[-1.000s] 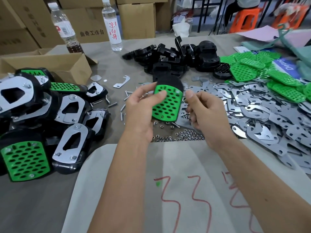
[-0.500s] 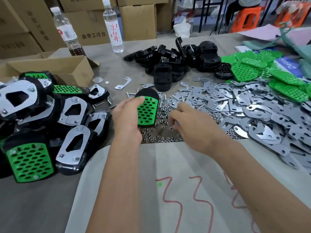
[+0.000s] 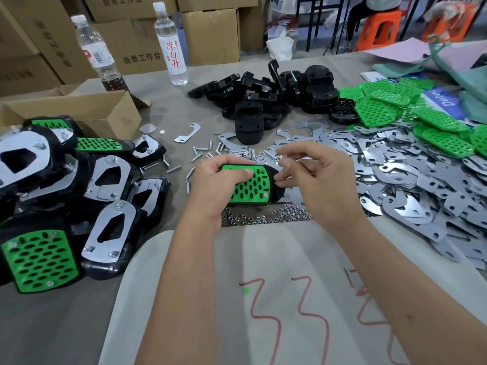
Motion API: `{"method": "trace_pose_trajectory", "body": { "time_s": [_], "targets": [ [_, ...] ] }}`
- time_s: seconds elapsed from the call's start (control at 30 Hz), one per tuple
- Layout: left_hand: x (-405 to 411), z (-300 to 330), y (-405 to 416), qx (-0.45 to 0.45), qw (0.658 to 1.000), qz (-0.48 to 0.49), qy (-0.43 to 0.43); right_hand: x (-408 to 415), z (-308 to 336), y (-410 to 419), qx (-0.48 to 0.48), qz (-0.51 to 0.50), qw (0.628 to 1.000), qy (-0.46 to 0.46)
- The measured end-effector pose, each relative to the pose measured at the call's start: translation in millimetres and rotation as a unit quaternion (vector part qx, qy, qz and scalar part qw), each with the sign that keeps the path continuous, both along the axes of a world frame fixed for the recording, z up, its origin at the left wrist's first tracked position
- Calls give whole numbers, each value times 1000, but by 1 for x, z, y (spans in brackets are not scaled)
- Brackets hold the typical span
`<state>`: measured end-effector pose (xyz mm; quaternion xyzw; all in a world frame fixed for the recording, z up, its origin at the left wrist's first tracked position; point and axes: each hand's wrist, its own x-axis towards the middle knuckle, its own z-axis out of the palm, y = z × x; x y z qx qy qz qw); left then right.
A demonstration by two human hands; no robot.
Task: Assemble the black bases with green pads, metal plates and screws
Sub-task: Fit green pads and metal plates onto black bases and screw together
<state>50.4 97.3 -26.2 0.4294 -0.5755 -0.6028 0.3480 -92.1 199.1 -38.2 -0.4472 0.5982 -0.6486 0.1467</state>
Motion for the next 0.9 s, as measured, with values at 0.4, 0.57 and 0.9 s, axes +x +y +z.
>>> {"method": "trace_pose_trajectory", "body": {
  "time_s": [0.4, 0.57, 0.9],
  "targets": [
    [-3, 2, 7, -10, 999, -11, 34, -3, -4, -2, 28, -25, 994, 98],
    [-5, 2, 7, -93, 995, -26, 27, -3, -4, -3, 53, -53, 987, 140],
    [-20, -3, 16, -162, 984, -31, 72, -9, -7, -3, 3, -17, 999, -27]
  ]
}}
